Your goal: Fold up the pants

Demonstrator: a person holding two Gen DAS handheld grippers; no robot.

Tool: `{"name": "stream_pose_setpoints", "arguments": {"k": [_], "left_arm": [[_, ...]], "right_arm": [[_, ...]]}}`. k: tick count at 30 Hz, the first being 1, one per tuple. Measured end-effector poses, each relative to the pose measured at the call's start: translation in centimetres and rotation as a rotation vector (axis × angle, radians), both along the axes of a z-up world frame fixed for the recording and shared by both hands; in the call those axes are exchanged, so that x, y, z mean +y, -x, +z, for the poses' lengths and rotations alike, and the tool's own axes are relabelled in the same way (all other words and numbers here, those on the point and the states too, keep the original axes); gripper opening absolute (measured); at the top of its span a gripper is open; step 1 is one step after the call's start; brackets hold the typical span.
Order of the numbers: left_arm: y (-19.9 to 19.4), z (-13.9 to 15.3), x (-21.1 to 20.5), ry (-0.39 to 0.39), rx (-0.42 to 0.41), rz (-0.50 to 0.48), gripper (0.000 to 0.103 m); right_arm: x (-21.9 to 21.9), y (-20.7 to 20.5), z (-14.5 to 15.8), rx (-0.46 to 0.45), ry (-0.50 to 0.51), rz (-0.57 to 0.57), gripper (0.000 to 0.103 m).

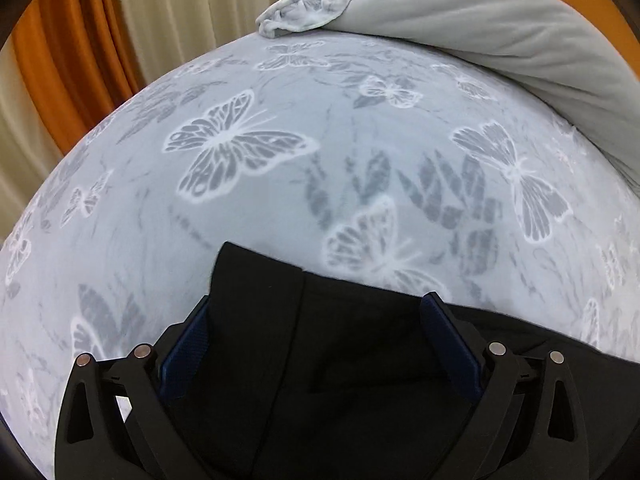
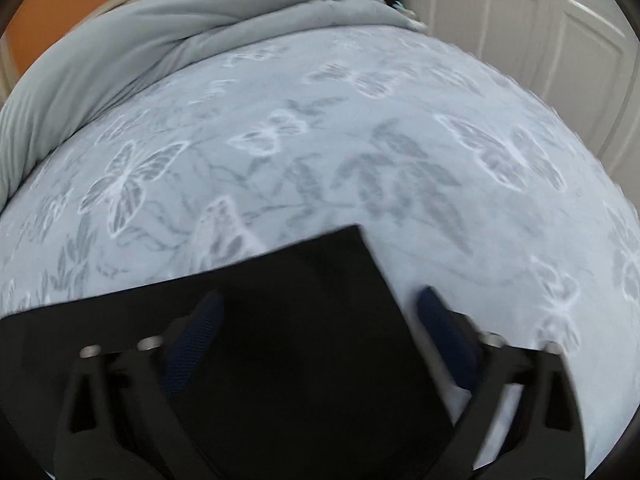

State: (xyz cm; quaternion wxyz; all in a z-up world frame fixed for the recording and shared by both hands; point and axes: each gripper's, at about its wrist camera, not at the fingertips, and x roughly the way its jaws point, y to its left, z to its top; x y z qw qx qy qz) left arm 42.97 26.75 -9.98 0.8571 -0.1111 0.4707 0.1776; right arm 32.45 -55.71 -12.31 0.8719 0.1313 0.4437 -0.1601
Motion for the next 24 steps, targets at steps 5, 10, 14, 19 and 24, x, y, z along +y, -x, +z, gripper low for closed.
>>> {"name": "stream_pose_setpoints", "arguments": {"k": [5, 10, 14, 19, 24], "left_arm": [[1.5, 1.4, 2.0, 0.075, -0.047, 0.052, 0.026], [5.5, 5.9, 2.7, 0.193, -0.154, -0.014, 0.015], [10.9, 11.0, 1.9, 0.225, -0.228, -0.096, 0.014], [19.5, 15.0, 2.6, 0.242, -0.286, -0.162, 0.014], [27.5, 12.7, 4.0, 0.26, -0.223, -0.176, 0.023]], "right_arm": [[0.1, 1.3, 2.5, -0.09, -0.128, 0.058, 0.002], [0.9, 6.5, 8.6, -0.211, -0.11, 0.115, 0.002], [1.1, 12.2, 13.9, -0.296, -0.088, 0.156, 0.002], [1.2, 21.2, 17.5, -0.358, -0.056, 0.208, 0.002], [0.8, 28.9, 14.1, -0.274, -0.077, 0.243, 0.005]]}}
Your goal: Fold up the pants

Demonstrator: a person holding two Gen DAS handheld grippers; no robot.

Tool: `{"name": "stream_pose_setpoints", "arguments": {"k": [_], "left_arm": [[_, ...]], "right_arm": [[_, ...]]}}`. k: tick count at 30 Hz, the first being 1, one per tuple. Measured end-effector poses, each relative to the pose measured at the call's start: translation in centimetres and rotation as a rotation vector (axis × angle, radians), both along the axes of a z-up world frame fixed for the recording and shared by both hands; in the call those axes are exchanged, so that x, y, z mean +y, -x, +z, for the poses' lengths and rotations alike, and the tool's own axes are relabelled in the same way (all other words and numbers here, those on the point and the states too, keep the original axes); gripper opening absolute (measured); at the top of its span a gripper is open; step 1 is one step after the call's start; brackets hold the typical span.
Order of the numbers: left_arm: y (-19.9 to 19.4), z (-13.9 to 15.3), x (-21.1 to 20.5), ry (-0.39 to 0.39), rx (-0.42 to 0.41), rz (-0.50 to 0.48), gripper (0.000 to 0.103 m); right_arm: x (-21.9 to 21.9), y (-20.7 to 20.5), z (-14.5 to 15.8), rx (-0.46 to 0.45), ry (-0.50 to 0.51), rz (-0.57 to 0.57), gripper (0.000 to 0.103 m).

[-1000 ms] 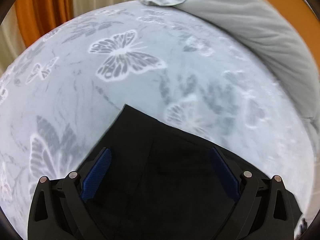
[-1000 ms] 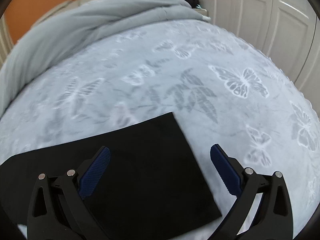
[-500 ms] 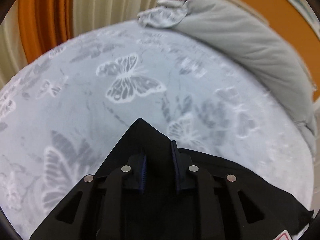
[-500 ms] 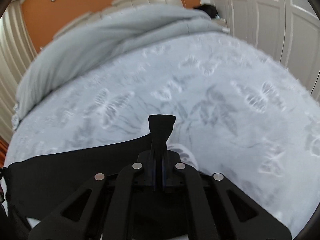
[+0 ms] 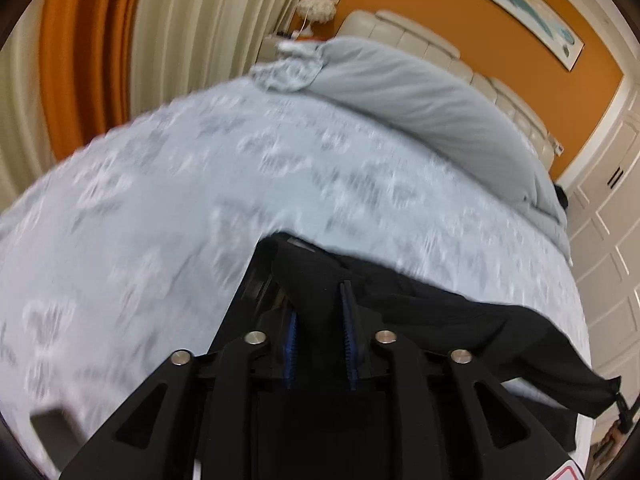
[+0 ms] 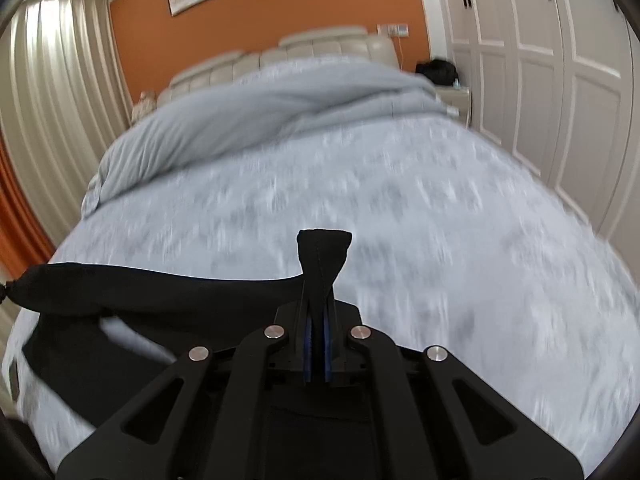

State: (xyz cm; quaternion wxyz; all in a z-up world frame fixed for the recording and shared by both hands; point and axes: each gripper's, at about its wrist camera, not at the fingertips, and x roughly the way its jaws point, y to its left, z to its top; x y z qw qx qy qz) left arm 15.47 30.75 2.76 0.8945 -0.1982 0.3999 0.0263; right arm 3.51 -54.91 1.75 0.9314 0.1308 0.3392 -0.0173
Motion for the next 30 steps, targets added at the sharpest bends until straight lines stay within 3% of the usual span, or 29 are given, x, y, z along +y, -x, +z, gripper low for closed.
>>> {"name": "stream_pose_setpoints", "arguments": {"k": [1, 2, 5, 7, 8, 10, 15, 17, 19, 21, 26, 30], "left_arm": [[1.1, -0.9, 0.3, 0.009, 0.017, 0.001, 0.034], [2.6, -2.0, 0.6, 0.032, 0.039, 0.016, 0.051], [6.4, -3.6, 1.3, 0.148, 0.055, 0.111, 0.068], [8.1, -3.3, 0.9, 0.267, 0.04, 0.124, 0.074], [8.6, -3.1, 0.7, 0.311, 0.029, 0.126, 0.081], [9.1, -2.7, -0.2, 0.395, 0.015, 0.136, 0.087], [8.4, -6.7, -3.5, 0.664, 0.177, 0.245, 0.087], [8.0, -8.1, -5.1, 0.714, 0.192, 0.26, 0.087], [6.8, -9.0, -6.1, 0.707, 0.196, 0.282, 0.087], [5.4, -9.7, -6.1, 0.716, 0.194, 0.28, 0.086], [3.2, -12.0, -4.9, 0.783, 0.222, 0.216, 0.028], [2.4, -12.5, -4.3, 0.779, 0.24, 0.187, 0.017]], "right_arm": [[-0.2, 1.4, -1.7, 0.044, -0.032, 0.005, 0.008], [-0.4, 2.8, -3.5, 0.093, -0.049, -0.008, 0.013], [-0.7, 6.3, -6.9, 0.19, -0.055, -0.095, 0.033], [-0.8, 9.1, -6.8, 0.162, -0.117, -0.154, 0.053], [-0.7, 10.2, -6.2, 0.128, -0.143, -0.173, 0.065], [0.2, 11.7, -4.8, 0.069, -0.192, -0.19, 0.074], [3.9, 12.5, -1.5, 0.007, -0.348, -0.132, 0.074], [5.3, 11.9, -1.6, 0.009, -0.471, -0.112, 0.074], [5.9, 11.0, -2.5, 0.003, -0.613, -0.105, 0.074], [6.5, 9.4, -3.8, 0.01, -0.7, -0.106, 0.074], [6.1, 5.4, -7.2, 0.075, -0.713, -0.197, 0.074], [4.8, 2.8, -9.6, 0.193, -0.669, -0.313, 0.074]]}}
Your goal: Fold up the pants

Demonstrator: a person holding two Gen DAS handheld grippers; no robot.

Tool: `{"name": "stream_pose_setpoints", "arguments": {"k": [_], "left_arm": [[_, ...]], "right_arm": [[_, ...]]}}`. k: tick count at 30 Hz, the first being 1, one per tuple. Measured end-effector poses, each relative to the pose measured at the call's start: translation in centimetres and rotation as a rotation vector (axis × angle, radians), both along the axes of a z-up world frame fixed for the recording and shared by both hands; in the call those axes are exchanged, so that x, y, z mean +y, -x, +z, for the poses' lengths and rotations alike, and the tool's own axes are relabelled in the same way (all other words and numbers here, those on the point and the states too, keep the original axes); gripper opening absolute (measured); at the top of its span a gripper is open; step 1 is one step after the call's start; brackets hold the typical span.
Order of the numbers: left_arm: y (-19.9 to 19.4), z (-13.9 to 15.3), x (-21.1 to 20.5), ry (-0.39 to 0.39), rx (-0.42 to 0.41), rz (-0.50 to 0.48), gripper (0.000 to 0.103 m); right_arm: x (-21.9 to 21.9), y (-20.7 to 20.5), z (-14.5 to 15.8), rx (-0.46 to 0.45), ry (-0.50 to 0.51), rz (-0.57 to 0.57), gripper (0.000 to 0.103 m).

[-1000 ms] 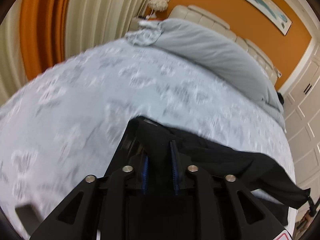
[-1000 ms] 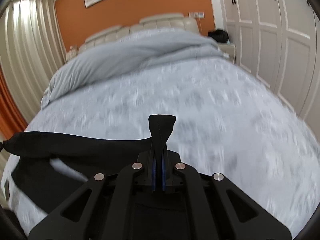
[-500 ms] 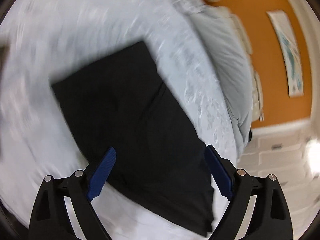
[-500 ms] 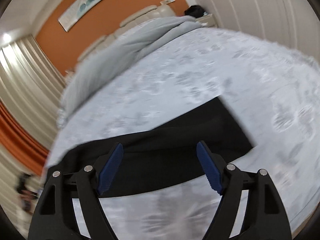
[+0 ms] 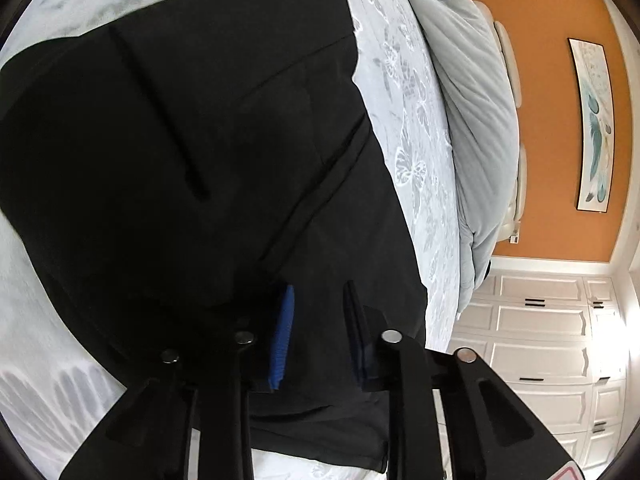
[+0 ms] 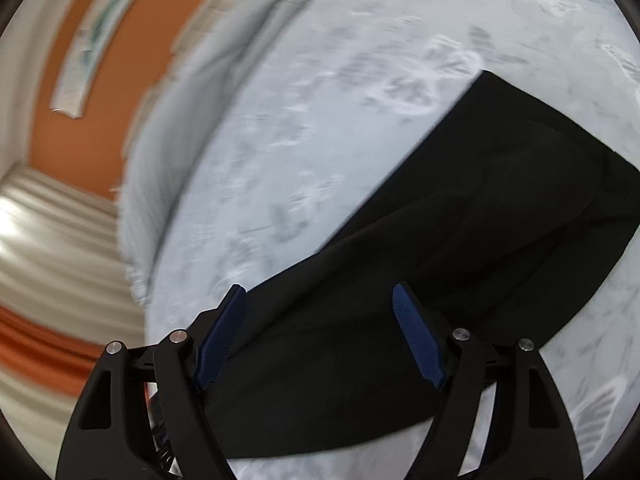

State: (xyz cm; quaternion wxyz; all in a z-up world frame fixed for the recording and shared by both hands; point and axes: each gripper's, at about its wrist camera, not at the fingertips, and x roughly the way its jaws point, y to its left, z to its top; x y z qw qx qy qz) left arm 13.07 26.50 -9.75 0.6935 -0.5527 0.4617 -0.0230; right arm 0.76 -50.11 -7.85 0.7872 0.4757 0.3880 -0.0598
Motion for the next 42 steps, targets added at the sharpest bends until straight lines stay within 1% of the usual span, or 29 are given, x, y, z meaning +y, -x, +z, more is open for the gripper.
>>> {"name": "stream_pose_setpoints", "arguments": {"k": [3, 4, 5, 6, 7, 9, 10, 12, 13, 15, 16, 17, 18, 19, 20, 21, 23, 24, 26, 27, 28, 30, 32, 33, 34, 36, 38, 40, 42], "left_arm": [[-0.8, -0.4, -0.2, -0.02, 0.001, -0.061, 0.0], [-1.1, -0.7, -0.5, -0.026, 0.013, -0.082, 0.0], [-1.4, -0.9, -0.7, -0.03, 0.02, -0.095, 0.0], [-1.6, -1.1, -0.8, -0.035, 0.025, -0.101, 0.0], [-1.7, -1.3, -0.9, -0.038, 0.026, -0.106, 0.0], [-1.7, -0.7, -0.7, -0.032, 0.004, -0.105, 0.0], [-1.7, 0.4, -0.3, -0.046, -0.041, -0.102, 0.0], [-0.7, 3.2, 0.5, -0.116, -0.14, -0.096, 0.0], [-0.1, 5.6, 1.1, -0.189, -0.225, -0.098, 0.0], [1.0, 7.8, 1.9, -0.261, -0.289, -0.1, 0.0], [1.4, 8.1, 2.3, -0.279, -0.288, -0.101, 0.0], [1.8, 7.7, 2.8, -0.283, -0.263, -0.105, 0.0], [2.0, 7.2, 3.0, -0.276, -0.236, -0.105, 0.0], [2.2, 6.3, 3.1, -0.268, -0.179, -0.098, 0.008], [2.4, 5.7, 3.1, -0.253, -0.144, -0.101, 0.029], [2.8, 5.2, 3.2, -0.227, -0.122, -0.102, 0.039], [3.6, 4.3, 2.9, -0.149, -0.088, -0.067, 0.074], [3.9, 3.8, 2.8, -0.111, -0.08, -0.042, 0.082], [3.8, 2.8, 2.2, -0.062, -0.042, 0.002, 0.086], [3.3, 2.3, 1.4, -0.056, -0.02, 0.001, 0.086], [2.8, 1.7, 0.8, -0.047, -0.003, 0.0, 0.086], [1.7, 0.3, 0.2, -0.009, 0.015, 0.026, 0.082], [1.3, -0.5, 0.7, 0.017, -0.005, 0.033, 0.043], [0.7, -0.7, 0.8, 0.014, -0.008, 0.034, 0.029], [0.8, -0.5, 1.1, 0.013, -0.01, 0.038, 0.004], [2.1, 0.3, 2.2, 0.088, -0.065, 0.061, 0.004], [3.1, 1.7, 2.8, 0.05, -0.12, 0.047, 0.004], [3.1, 1.9, 3.2, -0.016, -0.108, 0.042, 0.004], [2.7, 0.4, 3.6, 0.014, -0.064, 0.06, 0.004]], "right_arm": [[-0.5, -1.7, -1.5, 0.027, -0.042, -0.039, 0.073], [-0.5, -2.5, -2.0, 0.043, -0.03, -0.04, 0.063], [-0.3, -3.3, -2.5, 0.059, -0.004, -0.043, 0.045], [-0.2, -4.0, -3.0, 0.072, 0.032, -0.046, 0.032], [-0.1, -4.3, -3.1, 0.08, 0.053, -0.05, 0.006], [-0.2, -4.5, -2.4, 0.034, 0.053, -0.065, 0.004], [-0.1, -4.2, -1.2, -0.009, 0.072, -0.062, 0.003], [0.3, -2.4, 4.3, -0.205, 0.117, -0.027, 0.001], [0.7, -1.3, 6.4, -0.275, 0.145, -0.009, 0.0], [1.2, 2.2, 10.2, -0.384, 0.252, 0.029, 0.0], [0.9, 3.3, 10.4, -0.381, 0.285, 0.027, 0.0], [0.3, 4.3, 9.6, -0.327, 0.316, 0.021, 0.0], [-0.8, 4.7, 7.9, -0.222, 0.329, 0.01, 0.002], [-1.7, 4.9, 6.2, -0.123, 0.337, -0.017, 0.005], [-2.7, 5.1, 4.4, 0.0, 0.346, -0.073, 0.005], [-3.9, 5.8, 2.8, 0.101, 0.332, -0.138, 0.005], [-4.1, 6.5, 3.1, 0.063, 0.272, -0.153, 0.005], [-3.6, 6.7, 3.9, 0.01, 0.255, -0.135, 0.006], [-1.3, 6.5, 6.2, -0.085, 0.274, -0.095, 0.025], [0.2, 6.1, 6.9, -0.123, 0.277, -0.067, 0.057], [1.3, 5.7, 7.0, -0.14, 0.273, -0.044, 0.075], [4.0, 3.6, 7.0, -0.153, 0.276, 0.03, 0.075], [6.9, 1.7, 6.9, -0.151, 0.297, 0.121, 0.075], [7.8, 1.4, 6.7, -0.145, 0.312, 0.146, 0.075], [8.9, 0.7, 6.5, -0.134, 0.337, 0.17, 0.074], [10.2, 1.1, 6.7, -0.14, 0.358, 0.163, 0.072], [10.0, 1.6, 7.7, -0.167, 0.39, 0.133, 0.072], [9.3, 1.5, 8.2, -0.158, 0.46, 0.093, 0.073], [8.5, 0.6, 7.6, -0.09, 0.508, 0.049, 0.074]]}}
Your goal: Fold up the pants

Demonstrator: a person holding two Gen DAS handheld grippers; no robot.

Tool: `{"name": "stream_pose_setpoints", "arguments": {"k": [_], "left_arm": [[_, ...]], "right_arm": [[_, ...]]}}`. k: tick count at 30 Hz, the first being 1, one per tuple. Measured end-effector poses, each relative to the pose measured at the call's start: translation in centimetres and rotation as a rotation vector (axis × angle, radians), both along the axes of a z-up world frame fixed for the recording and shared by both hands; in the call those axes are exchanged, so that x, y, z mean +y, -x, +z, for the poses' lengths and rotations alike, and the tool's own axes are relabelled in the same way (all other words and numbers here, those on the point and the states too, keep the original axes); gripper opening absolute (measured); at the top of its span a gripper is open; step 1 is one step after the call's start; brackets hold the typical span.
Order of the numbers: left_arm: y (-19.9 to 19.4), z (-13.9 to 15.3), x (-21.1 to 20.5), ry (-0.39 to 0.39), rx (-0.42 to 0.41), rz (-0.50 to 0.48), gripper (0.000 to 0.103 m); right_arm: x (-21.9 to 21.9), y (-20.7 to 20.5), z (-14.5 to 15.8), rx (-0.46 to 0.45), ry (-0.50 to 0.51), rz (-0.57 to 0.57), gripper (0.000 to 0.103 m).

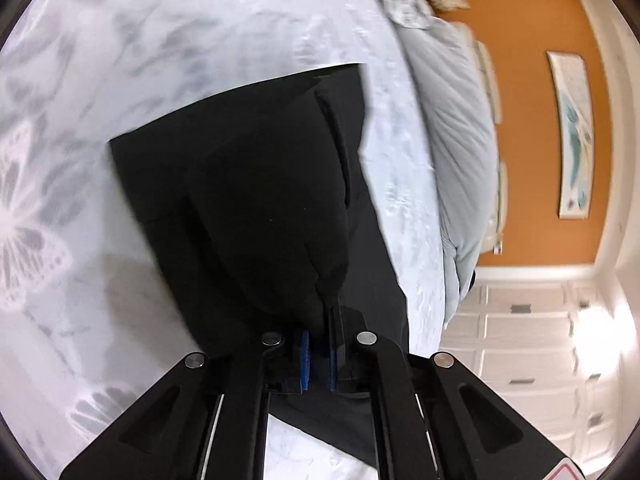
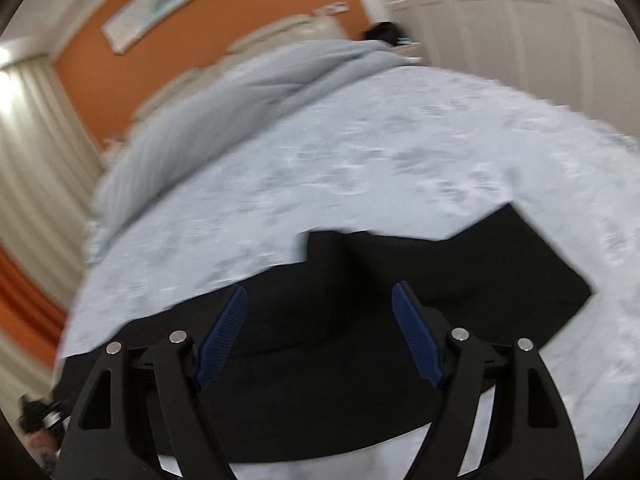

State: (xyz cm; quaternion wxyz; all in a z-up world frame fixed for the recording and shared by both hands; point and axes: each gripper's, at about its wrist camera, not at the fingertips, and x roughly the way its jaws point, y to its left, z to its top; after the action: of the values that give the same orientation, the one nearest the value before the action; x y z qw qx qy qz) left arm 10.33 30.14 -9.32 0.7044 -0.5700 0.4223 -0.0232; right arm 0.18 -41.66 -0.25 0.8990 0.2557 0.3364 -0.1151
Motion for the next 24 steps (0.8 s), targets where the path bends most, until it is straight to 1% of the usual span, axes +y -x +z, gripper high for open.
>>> {"name": "stream_pose_setpoints", "arguments": {"k": [1, 3, 4, 6, 7, 8, 9, 10, 11, 12, 13, 14, 15, 16, 17, 18, 19, 20, 21, 23, 24], "left_arm": [[0.2, -0.3, 0.2, 0.002, 0.01, -0.003, 0.004], [-0.2, -0.2, 0.0, -0.025, 0.017, -0.016, 0.004], [0.1, 0.0, 0.2, -0.04, 0.014, -0.021, 0.004], [0.2, 0.3, 0.5, -0.071, 0.006, -0.028, 0.004], [0.3, 0.3, 0.5, -0.077, 0.006, -0.029, 0.004], [-0.1, 0.1, 0.6, -0.082, 0.01, -0.03, 0.004], [0.3, 0.0, 0.7, -0.085, 0.014, -0.031, 0.004], [0.1, -0.1, 0.7, -0.089, 0.021, -0.032, 0.004], [-0.3, -0.3, 0.6, -0.087, 0.024, -0.032, 0.004], [-0.7, -0.3, 0.5, -0.077, 0.018, -0.03, 0.004], [-1.0, 0.1, 0.6, -0.07, -0.002, -0.031, 0.004], [-1.1, 0.8, 0.7, -0.067, -0.032, -0.032, 0.004], [-1.0, 1.9, 0.8, -0.061, -0.093, -0.034, 0.004], [-1.0, 3.3, 0.8, -0.06, -0.164, -0.047, 0.004], [-0.9, 4.9, 0.7, -0.085, -0.234, -0.074, 0.004], [-0.9, 5.7, 0.6, -0.118, -0.263, -0.088, 0.004], [-1.0, 5.8, 0.7, -0.151, -0.25, -0.097, 0.004], [-1.1, 5.3, 0.8, -0.155, -0.222, -0.102, 0.004], [-1.3, 4.1, 1.0, -0.142, -0.168, -0.111, 0.004], [-1.4, 0.8, 1.2, -0.088, -0.037, -0.124, 0.004], [-1.3, -0.4, 1.0, -0.078, 0.02, -0.128, 0.004]], "right_arm": [[-0.8, -0.7, -0.9, 0.033, -0.012, -0.017, 0.074], [-1.5, -2.0, -2.3, 0.067, -0.089, -0.016, 0.074], [-1.5, -3.1, -3.1, 0.092, -0.145, -0.005, 0.074], [-0.5, -4.2, -3.6, 0.132, -0.172, 0.012, 0.074], [0.1, -4.2, -3.6, 0.138, -0.175, 0.013, 0.076], [0.8, -4.5, -3.8, 0.144, -0.175, 0.016, 0.081], [1.5, -4.9, -3.9, 0.155, -0.155, 0.013, 0.081], [2.2, -5.5, -4.5, 0.184, -0.098, 0.004, 0.067], [2.6, -6.3, -5.4, 0.206, -0.036, 0.005, 0.044], [2.3, -6.9, -6.1, 0.221, -0.034, 0.019, 0.001], [1.4, -6.8, -6.1, 0.201, -0.077, -0.004, 0.001], [0.3, -6.0, -5.2, 0.136, -0.13, -0.023, 0.001], [-0.5, -5.2, -3.6, 0.06, -0.156, -0.03, 0.001], [-1.3, -3.7, -0.5, -0.066, -0.158, -0.022, 0.001], [-2.0, -1.9, 2.3, -0.167, -0.156, -0.003, 0.001], [-2.4, -0.6, 3.9, -0.219, -0.151, 0.009, 0.001], [-3.2, 1.7, 5.4, -0.269, -0.114, 0.016, 0.001], [-3.7, 2.7, 5.3, -0.269, -0.095, 0.013, 0.001], [-4.6, 3.6, 4.0, -0.227, -0.096, 0.003, 0.001], [-6.8, 3.9, -2.2, -0.01, -0.211, -0.025, 0.001], [-7.6, 3.9, -5.9, 0.121, -0.274, -0.049, 0.002]]}}
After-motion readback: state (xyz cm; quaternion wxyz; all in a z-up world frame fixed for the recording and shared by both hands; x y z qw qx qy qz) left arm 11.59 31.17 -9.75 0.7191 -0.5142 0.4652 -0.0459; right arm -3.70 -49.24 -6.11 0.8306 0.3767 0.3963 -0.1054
